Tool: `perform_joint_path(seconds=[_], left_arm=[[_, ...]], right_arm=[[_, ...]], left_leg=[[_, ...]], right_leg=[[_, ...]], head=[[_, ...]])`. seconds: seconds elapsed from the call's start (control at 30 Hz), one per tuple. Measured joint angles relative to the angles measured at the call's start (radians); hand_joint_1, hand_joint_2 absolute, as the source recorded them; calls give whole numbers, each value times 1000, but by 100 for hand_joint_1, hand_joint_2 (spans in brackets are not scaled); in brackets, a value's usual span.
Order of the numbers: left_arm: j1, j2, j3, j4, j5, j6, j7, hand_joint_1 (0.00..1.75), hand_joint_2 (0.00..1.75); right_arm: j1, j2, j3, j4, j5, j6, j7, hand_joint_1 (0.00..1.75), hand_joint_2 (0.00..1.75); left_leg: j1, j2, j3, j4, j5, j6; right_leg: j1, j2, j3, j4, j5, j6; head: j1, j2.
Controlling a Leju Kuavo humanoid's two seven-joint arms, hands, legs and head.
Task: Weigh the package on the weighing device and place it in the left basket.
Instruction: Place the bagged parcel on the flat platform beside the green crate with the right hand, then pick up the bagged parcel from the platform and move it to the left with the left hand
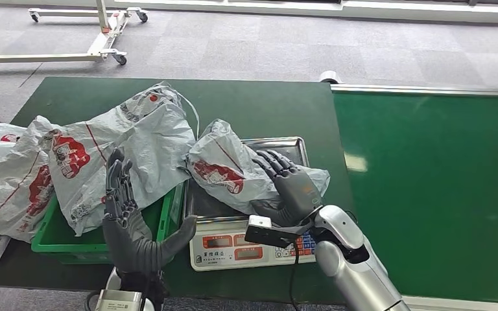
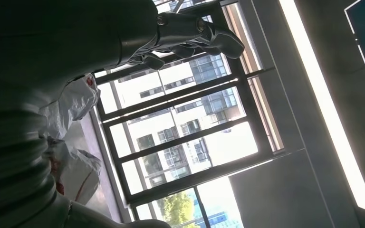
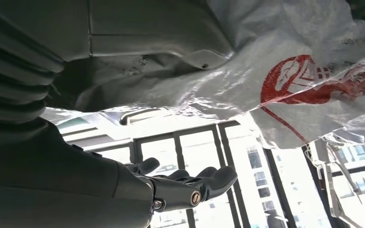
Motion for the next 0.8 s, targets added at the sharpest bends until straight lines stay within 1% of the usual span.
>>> perform_joint_path(seconds=[0.07, 0.13, 0.23, 0.3, 0.4, 0.47, 0.5, 0.57, 0.63, 0.67, 0.73, 0.8], left_arm=[[0, 7, -8, 1, 5, 9, 0, 0, 175], [0, 13, -15, 3, 9, 17, 0, 0, 175], [-1, 18, -23, 5, 13, 27, 0, 0, 175], [-1, 21, -28, 6, 13, 30, 0, 0, 175], [-2, 23, -31, 13, 13, 26, 0, 0, 175], [-5, 23, -31, 25, 13, 19, 0, 0, 175], [-8, 22, -31, 32, 13, 15, 0, 0, 175], [-14, 21, -31, 50, 13, 9, 0, 0, 175], [-24, 17, -31, 72, 13, -1, 1, 0, 175], [-29, 14, -31, 83, 13, -8, 1, 0, 175], [-42, 5, -31, 109, 2, -29, 1, 0, 175], [-55, -4, -29, 136, -19, -52, 2, 0, 175]], right_arm=[[14, -4, 0, -10, 10, -18, 6, 0, 175], [27, -6, -3, -24, 28, -55, 21, 0, 175], [46, -5, -21, -69, 61, -161, 50, 0, 175], [60, 0, -44, -113, 79, -250, 66, 0, 175], [90, 17, -95, -190, 97, -435, 65, 0, 175], [115, 40, -149, -255, 93, -538, 15, 0, 175], [128, 58, -181, -290, 81, -562, -29, 0, 175], [154, 103, -252, -357, 36, -581, -151, 0, 175], [177, 163, -333, -416, -15, -583, -289, 0, 175], [184, 192, -371, -443, -33, -584, -338, 0, 175], [195, 241, -436, -496, -57, -584, -381, 0, 175], [204, 273, -483, -545, -72, -584, -390, 0, 175]], left_leg=[[0, 0, 0, 0, 0, 0], [0, 0, 0, 0, 0, 0], [0, 0, 0, 0, 0, 0], [0, 0, 0, 0, 0, 0], [0, 0, 0, 0, 0, 0], [0, 0, 0, 0, 0, 0], [0, 0, 0, 0, 0, 0], [0, 0, 0, 0, -1, -1], [0, 0, 0, 0, -1, -1], [0, 0, 0, 0, -1, -1], [0, 0, 0, 0, -1, -1], [0, 0, 0, 0, -1, -1]], right_leg=[[0, 0, 0, 0, 0, 0], [0, 0, 0, 0, 0, 0], [0, 0, 0, 0, 0, 0], [0, 0, 0, 0, 0, 0], [0, 0, 0, 0, 0, 0], [0, 0, 0, 0, 0, 0], [0, 0, 0, 0, 0, 0], [0, 0, -1, 0, 0, 0], [0, 1, -1, 0, 0, 0], [0, 0, -1, 0, 0, 0], [0, 0, -1, 0, 0, 0], [0, 0, 0, 0, 0, 0]], head=[[0, 0], [0, 0], [0, 0], [0, 0], [0, 0], [0, 0], [0, 0], [0, 0], [0, 0], [0, 0], [0, 0], [0, 0]])
